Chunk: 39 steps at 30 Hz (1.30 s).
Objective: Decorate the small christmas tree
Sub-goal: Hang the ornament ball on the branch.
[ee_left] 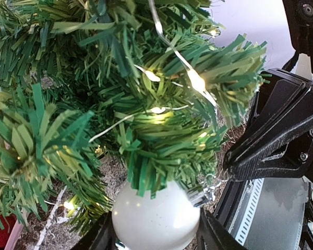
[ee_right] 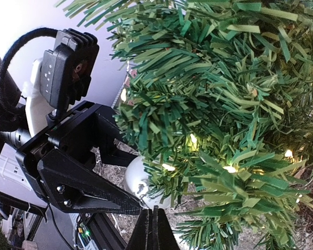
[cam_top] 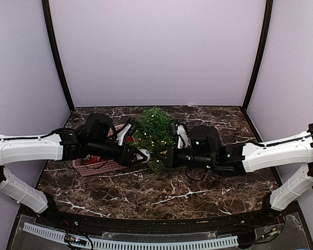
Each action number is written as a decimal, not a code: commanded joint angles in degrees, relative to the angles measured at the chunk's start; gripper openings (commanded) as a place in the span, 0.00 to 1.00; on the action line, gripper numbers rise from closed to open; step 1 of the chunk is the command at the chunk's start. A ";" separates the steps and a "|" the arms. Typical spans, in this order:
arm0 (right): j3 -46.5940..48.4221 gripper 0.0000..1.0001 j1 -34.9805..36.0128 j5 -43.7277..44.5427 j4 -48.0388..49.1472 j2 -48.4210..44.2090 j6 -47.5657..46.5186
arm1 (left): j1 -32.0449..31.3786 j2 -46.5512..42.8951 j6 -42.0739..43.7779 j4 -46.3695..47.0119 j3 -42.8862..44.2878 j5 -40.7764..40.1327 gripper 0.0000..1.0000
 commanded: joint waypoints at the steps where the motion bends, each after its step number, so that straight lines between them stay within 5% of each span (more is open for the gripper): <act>1: 1.60 0.00 0.40 0.86 2.13 -0.26 0.54 | -0.32 -2.02 -0.22 -0.31 1.25 -0.99 0.53; 39: 2.23 0.00 -0.03 6.02 0.12 -0.94 1.99 | -0.34 0.70 -0.18 -1.74 4.44 -1.39 0.54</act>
